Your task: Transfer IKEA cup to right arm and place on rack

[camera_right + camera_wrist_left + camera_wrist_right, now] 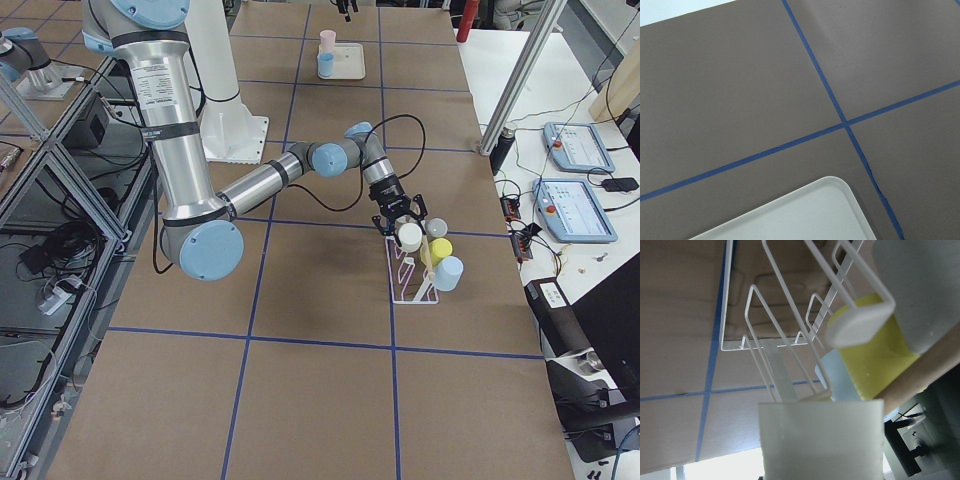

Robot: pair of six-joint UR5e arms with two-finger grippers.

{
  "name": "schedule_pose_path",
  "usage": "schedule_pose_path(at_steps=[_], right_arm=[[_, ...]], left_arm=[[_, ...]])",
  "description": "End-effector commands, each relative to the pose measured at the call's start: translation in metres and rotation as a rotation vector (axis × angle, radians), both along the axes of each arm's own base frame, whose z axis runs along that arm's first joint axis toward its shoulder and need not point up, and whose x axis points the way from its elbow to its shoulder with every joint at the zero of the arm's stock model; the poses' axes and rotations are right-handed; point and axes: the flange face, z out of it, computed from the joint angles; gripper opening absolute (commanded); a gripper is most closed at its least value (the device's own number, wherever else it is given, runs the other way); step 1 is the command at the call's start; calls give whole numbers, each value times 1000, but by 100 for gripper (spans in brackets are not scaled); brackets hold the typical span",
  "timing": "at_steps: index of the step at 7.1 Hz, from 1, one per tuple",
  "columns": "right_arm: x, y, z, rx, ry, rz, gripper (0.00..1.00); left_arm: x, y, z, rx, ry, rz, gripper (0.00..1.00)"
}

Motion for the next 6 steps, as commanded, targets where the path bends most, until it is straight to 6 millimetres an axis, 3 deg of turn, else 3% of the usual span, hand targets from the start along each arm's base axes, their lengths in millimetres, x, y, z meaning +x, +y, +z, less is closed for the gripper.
schedule_pose_path(at_steps=[1, 5, 6], right_arm=[[-2, 2, 1, 0, 3, -7, 59], [-17, 5, 8, -11, 14, -27, 71], [-18, 5, 8, -13, 16, -34, 91]], left_arm=[[0, 0, 0, 0, 0, -1, 100], [0, 0, -1, 1, 1, -1, 100], [0, 0, -1, 1, 1, 0, 100]])
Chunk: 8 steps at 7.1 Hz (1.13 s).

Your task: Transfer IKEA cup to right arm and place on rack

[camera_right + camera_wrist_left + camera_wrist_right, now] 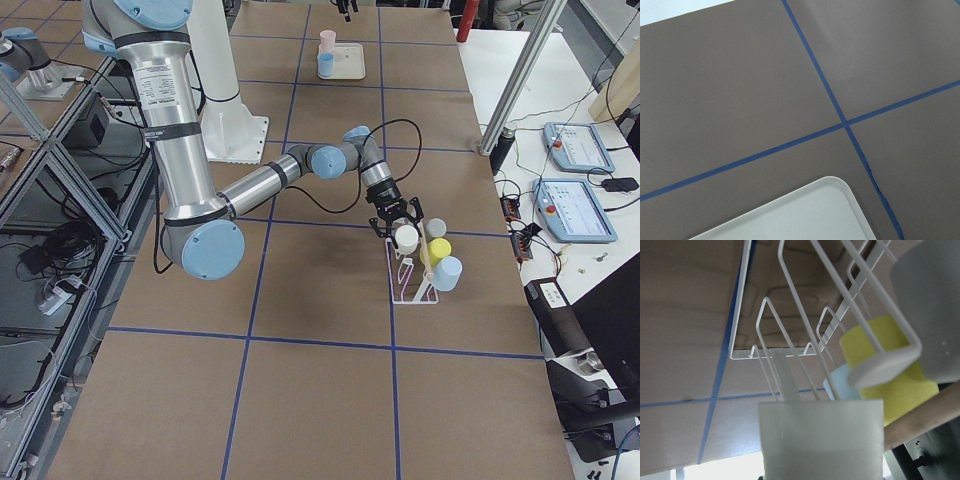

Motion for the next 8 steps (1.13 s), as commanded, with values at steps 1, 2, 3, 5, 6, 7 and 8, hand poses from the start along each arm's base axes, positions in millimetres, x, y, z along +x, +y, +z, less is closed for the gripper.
schedule_pose_path(at_steps=[1, 2, 3, 5, 6, 7, 8], right_arm=[[-2, 0, -1, 1, 1, -7, 99], [-3, 0, -1, 5, 4, -3, 99], [-4, -2, -6, 13, -1, -2, 99], [-19, -15, -63, 82, -90, 8, 99], [-28, -13, -95, 81, -226, 26, 99], [-34, -2, -126, 52, -398, 42, 99], [-35, 11, -154, 21, -547, 64, 99]], left_arm=[[0, 0, -1, 2, 2, 0, 100], [0, 0, -1, 2, 2, 0, 100], [0, 0, -1, 2, 1, -1, 100], [1, 0, 0, -1, -1, 1, 100], [1, -1, 2, -2, -4, -2, 100], [0, -1, 5, -2, -11, -8, 100], [3, -2, 11, -10, -21, -3, 100]])
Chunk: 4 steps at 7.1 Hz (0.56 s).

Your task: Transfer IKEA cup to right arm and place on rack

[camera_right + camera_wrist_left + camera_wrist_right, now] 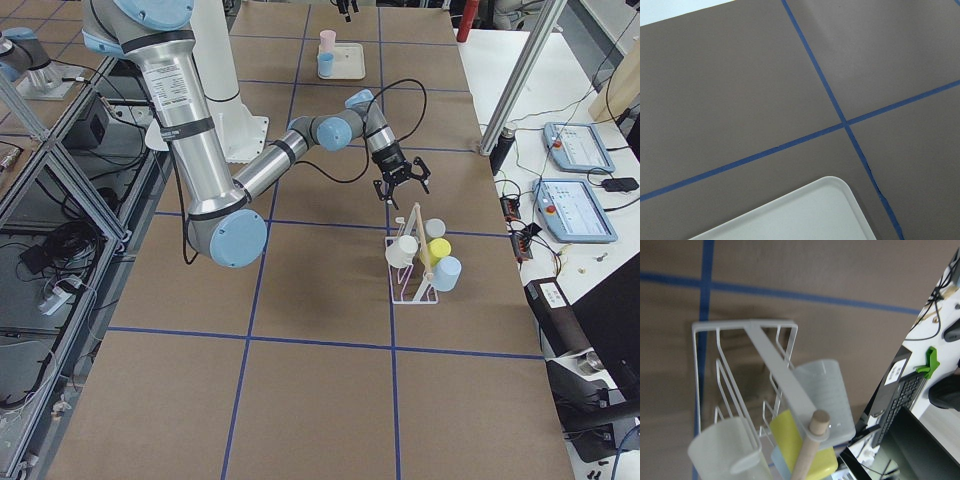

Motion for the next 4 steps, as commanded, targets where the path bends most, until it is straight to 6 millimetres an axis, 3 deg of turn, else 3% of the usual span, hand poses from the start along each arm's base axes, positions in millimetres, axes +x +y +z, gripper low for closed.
schedule_pose_path(at_steps=[1, 2, 4], right_arm=[[-12, 30, -62, -105, -365, 65, 99], [-30, 52, -87, -178, -517, 125, 99], [-70, 104, -147, -298, -797, 269, 100]], left_arm=[[1, 0, 10, -15, -15, 1, 100], [2, 2, 16, -26, -23, 7, 100], [-11, 21, 52, -43, -95, -10, 100]])
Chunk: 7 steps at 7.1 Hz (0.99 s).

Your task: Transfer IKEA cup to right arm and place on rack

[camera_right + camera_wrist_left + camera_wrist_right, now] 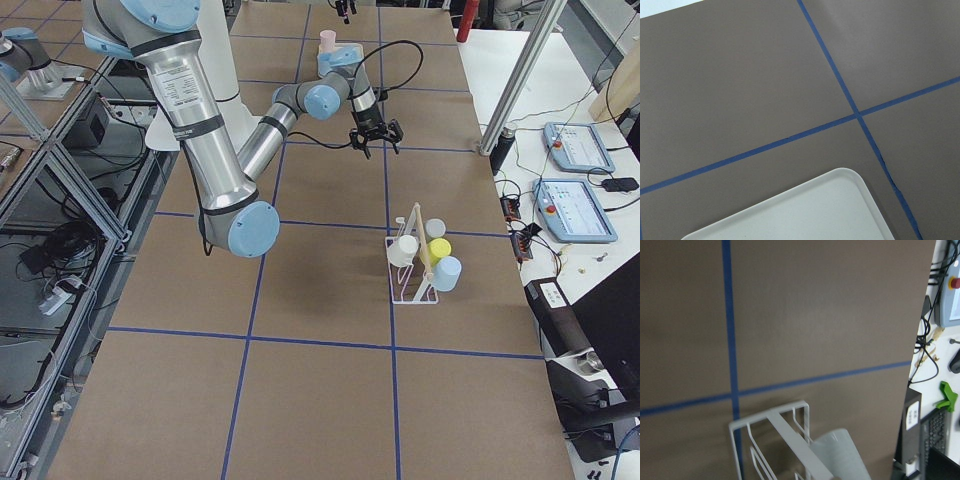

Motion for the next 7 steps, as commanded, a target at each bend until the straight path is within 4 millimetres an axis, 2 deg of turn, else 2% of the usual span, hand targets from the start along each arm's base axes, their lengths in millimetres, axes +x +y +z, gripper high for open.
schedule_pose_path(at_steps=[1, 2, 3, 4, 6, 7], right_arm=[[-48, 51, -63, -152, -270, 101, 99], [-62, 64, -79, -184, -319, 107, 100], [-68, 72, -80, -203, -329, 107, 100], [-69, 73, -80, -203, -330, 104, 99], [-71, 75, -80, -204, -330, 101, 99], [-72, 75, -80, -204, -328, 101, 100]], left_arm=[[-18, 26, 43, 8, -72, 12, 100], [-26, 39, 79, 3, -79, 13, 100], [-34, 53, 119, 23, -66, 11, 100], [-37, 58, 144, 25, -64, 10, 100], [-34, 65, 170, 4, -74, 31, 100], [-26, 69, 180, 1, -73, 57, 100]])
